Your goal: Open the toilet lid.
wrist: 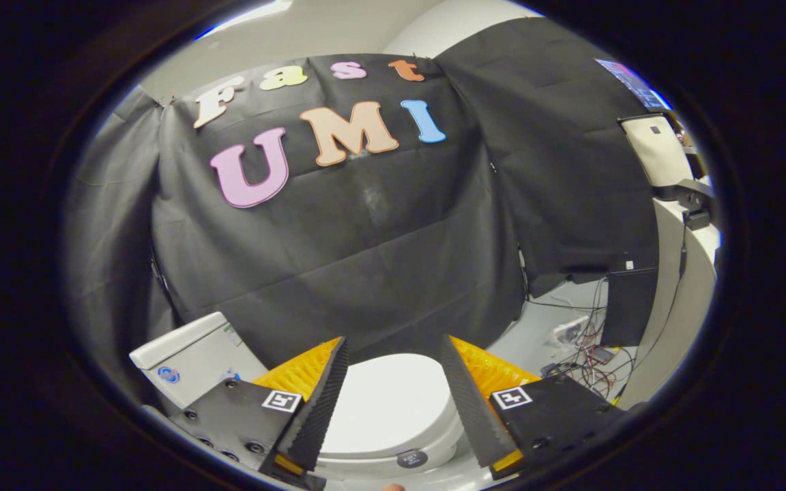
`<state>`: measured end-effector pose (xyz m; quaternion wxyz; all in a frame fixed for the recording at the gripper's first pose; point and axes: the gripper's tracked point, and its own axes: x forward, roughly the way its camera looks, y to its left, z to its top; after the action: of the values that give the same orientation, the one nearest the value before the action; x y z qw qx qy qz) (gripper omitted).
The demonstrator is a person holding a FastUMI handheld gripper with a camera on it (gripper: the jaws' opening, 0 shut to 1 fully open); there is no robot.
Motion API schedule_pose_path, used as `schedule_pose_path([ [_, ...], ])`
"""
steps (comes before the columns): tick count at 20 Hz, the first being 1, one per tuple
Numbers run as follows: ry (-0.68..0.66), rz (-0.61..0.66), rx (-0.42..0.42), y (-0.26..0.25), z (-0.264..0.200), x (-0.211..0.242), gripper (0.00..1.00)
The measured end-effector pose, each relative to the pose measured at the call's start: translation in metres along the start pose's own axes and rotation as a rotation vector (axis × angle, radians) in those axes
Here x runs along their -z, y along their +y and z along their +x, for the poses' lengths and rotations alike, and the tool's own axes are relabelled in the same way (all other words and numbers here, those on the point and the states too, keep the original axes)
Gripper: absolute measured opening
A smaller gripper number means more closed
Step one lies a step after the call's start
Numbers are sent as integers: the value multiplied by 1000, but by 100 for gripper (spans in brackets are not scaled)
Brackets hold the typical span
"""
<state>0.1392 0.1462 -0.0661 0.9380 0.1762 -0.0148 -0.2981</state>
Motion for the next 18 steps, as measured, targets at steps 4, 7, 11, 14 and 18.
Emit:
schedule_pose_path([
  [4,4,2,1,-1,0,2,86],
  [7,11,14,5,-4,0,4,86],
  [11,15,48,9,-8,1,6,86],
  [14,15,88,18,-14,0,9,86],
  [18,5,125,32,-21,-1,9,86],
])
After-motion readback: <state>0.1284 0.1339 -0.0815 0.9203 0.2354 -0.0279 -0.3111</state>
